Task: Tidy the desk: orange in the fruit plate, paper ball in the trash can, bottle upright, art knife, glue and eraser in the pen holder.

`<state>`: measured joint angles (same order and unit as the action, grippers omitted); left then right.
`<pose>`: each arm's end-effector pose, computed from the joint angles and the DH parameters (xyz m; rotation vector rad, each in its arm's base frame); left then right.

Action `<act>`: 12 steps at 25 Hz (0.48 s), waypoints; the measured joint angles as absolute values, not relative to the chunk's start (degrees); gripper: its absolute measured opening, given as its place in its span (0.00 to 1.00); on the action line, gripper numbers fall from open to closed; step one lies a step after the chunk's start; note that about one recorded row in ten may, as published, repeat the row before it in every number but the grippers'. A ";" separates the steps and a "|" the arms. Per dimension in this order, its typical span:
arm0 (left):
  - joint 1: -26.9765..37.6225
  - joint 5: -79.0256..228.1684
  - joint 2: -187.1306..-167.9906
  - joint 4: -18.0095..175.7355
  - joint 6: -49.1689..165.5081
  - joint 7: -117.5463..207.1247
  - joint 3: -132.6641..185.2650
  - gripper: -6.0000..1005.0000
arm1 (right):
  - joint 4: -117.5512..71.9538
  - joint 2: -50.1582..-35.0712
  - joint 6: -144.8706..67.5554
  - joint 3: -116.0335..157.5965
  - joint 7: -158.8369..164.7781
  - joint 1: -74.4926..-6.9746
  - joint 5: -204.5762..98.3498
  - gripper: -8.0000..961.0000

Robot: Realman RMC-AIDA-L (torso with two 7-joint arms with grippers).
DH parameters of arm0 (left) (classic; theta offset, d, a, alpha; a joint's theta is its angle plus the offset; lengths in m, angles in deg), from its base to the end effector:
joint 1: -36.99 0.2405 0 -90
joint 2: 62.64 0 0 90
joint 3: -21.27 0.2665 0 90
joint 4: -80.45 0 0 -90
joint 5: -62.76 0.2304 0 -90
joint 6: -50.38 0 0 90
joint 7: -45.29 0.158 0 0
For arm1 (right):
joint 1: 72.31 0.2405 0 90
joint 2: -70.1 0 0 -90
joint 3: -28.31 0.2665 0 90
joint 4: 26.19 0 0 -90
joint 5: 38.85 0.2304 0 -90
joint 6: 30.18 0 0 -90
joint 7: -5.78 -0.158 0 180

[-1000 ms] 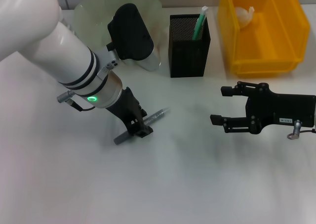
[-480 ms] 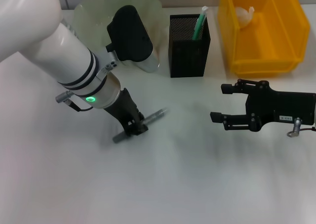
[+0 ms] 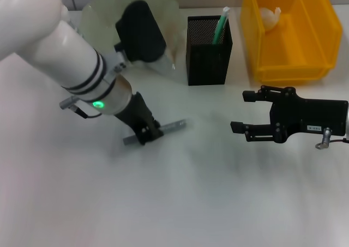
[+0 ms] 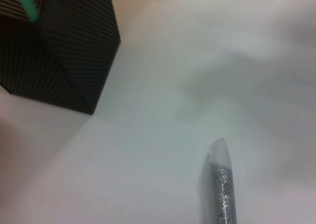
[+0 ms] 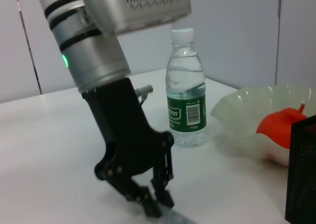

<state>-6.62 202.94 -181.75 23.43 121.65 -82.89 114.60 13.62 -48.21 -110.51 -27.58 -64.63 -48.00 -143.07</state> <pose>-0.1737 0.3967 -0.1029 -2.8543 -0.3611 0.5661 0.2896 0.3465 -0.0345 -2.7264 0.4135 0.5582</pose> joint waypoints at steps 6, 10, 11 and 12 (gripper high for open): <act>-3.18 195.89 -181.24 17.18 122.87 -82.04 105.71 0.15 | 13.62 -48.21 -110.51 -27.58 -65.97 -48.42 -143.07 0.85; -0.06 185.00 -181.24 16.04 121.89 -74.16 98.91 0.15 | 13.36 -48.21 -110.50 -26.51 -66.14 -48.73 -143.15 0.85; -0.06 185.00 -181.24 16.04 121.89 -74.16 98.91 0.15 | 13.23 -48.21 -110.50 -26.26 -66.14 -48.73 -143.19 0.85; 1.78 175.65 -181.24 17.26 120.98 -67.01 97.44 0.15 | 13.06 -48.21 -110.50 -26.12 -66.14 -48.75 -143.24 0.85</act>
<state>1.78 175.65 -181.24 17.26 120.98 -67.01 97.44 13.06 -48.21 -110.50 -26.12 -66.14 -48.75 -143.24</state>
